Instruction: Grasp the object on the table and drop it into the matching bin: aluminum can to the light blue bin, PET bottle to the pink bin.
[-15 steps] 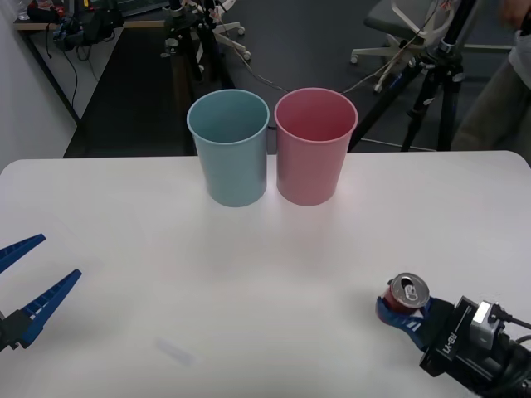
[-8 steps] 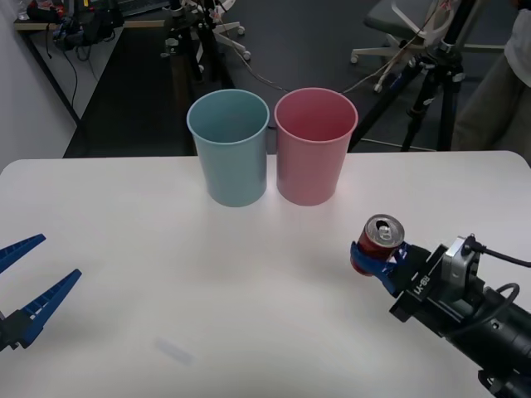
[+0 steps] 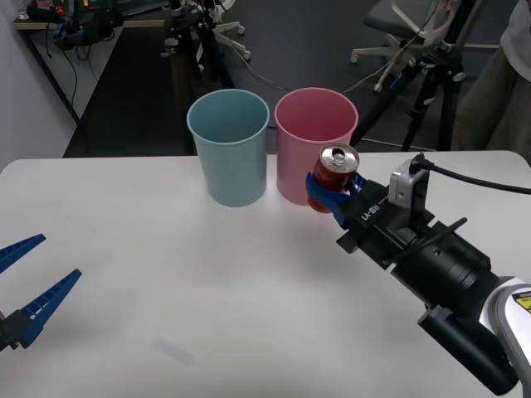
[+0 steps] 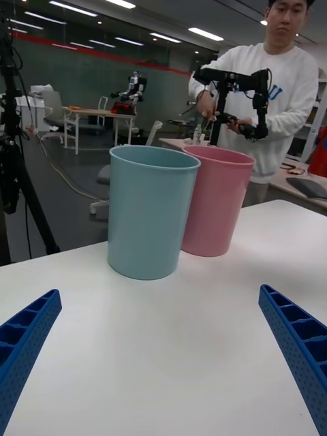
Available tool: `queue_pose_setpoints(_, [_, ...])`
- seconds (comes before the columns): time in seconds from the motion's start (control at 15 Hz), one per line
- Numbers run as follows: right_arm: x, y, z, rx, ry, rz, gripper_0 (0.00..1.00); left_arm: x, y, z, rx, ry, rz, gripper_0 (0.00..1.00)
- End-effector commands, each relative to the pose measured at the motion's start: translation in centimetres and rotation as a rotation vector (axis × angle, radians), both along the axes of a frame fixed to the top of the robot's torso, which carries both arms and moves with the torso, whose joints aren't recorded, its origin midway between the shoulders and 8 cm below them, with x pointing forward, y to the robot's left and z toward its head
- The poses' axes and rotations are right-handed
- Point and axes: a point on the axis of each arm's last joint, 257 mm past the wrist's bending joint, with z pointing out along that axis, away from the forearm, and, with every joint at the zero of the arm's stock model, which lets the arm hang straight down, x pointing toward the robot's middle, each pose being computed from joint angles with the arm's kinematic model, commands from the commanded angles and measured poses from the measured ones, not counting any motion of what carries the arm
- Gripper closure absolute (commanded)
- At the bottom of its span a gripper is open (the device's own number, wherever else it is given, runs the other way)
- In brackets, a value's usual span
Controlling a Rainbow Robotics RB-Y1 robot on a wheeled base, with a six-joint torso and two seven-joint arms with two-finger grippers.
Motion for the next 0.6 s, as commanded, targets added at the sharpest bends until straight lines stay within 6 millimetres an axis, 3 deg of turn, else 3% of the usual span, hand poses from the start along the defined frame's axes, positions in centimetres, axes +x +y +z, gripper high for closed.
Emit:
queue_pose_setpoints(0.07, [1.8, 2.3, 2.1, 0.031, -0.008, -0.009, 1.00, 0.0, 0.0, 0.0, 0.000, 0.000, 0.000, 0.00])
queue_pose_setpoints(0.4, [4.9, 6.2, 6.8, 0.092, -0.052, 0.007, 1.00, 0.0, 0.0, 0.0, 0.000, 0.000, 0.000, 0.00])
queue_pose_setpoints(0.6, [7.6, 7.8, 8.1, 0.107, -0.049, -0.009, 1.00, 0.0, 0.0, 0.0, 0.000, 0.000, 0.000, 0.00])
